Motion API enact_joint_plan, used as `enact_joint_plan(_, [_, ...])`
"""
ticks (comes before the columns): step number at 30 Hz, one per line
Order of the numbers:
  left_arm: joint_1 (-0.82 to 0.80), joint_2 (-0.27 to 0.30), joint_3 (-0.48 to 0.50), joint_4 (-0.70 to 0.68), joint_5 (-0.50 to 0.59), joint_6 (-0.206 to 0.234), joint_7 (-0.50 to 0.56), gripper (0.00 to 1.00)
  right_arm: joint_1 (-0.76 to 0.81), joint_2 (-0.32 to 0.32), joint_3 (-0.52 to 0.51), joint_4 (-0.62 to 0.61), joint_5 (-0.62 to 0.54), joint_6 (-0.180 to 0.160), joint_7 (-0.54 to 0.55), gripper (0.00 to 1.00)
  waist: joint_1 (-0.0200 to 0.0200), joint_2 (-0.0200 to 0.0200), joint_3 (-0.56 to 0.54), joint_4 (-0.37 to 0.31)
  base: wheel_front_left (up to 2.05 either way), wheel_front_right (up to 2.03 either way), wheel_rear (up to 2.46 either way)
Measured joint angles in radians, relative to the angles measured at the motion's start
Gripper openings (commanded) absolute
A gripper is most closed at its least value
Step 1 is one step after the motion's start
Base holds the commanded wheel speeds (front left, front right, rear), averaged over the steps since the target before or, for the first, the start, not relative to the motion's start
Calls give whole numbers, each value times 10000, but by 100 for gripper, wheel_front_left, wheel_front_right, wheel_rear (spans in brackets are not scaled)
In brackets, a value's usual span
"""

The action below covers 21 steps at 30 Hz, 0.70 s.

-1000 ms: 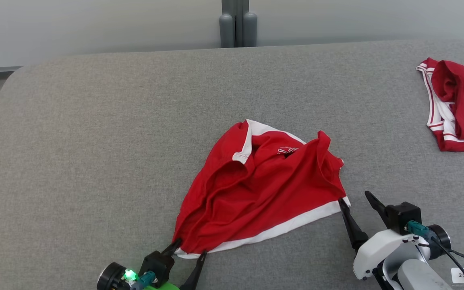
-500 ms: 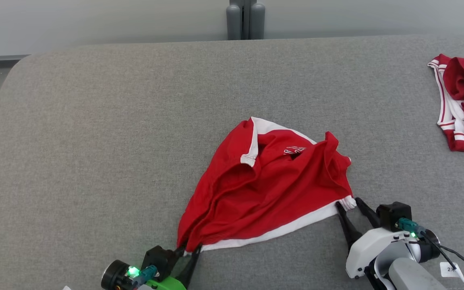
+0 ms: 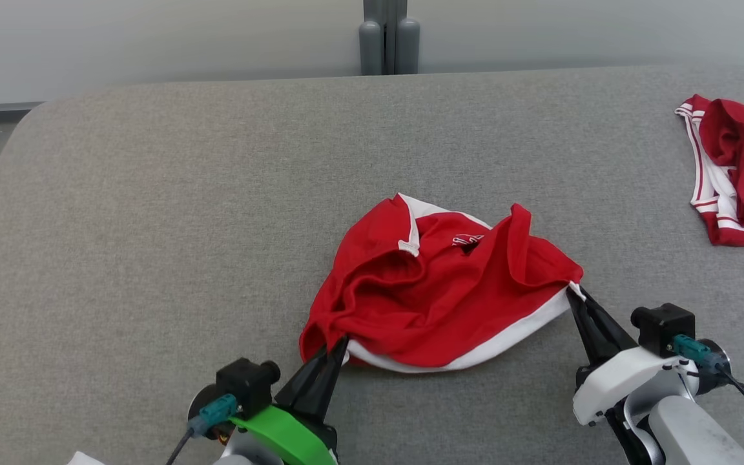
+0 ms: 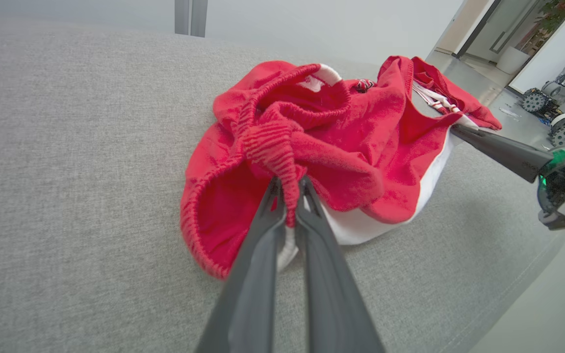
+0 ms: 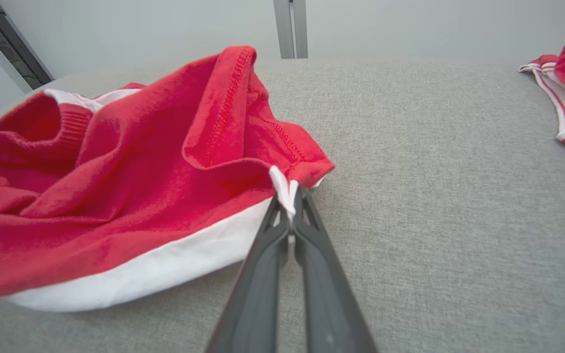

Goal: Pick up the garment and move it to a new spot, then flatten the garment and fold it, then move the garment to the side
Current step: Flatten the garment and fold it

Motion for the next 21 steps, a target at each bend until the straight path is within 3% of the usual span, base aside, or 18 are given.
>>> enact_joint_plan(6, [-841,453,84,-1712,-941,0,564,0,-360,-268,136,-986,399,0,100,0,0,0,-102,-298,0,0,0])
enact_joint_plan(11, [-2335,708,552,-2341,-1770,0,1313,0,-1732,-581,407,-1494,982,0,773,0,0,0,130,-476,0,0,0])
enact_joint_plan(17, [-5203,853,1076,-1758,-3039,0,2485,0,-4551,-585,355,-1197,2288,0,2518,0,0,0,846,-617,0,0,0])
enact_joint_plan(21, [-7863,744,1659,-631,-3726,0,3112,0,-7202,-230,-194,-178,3415,0,3942,0,1,0,1577,-723,0,0,0])
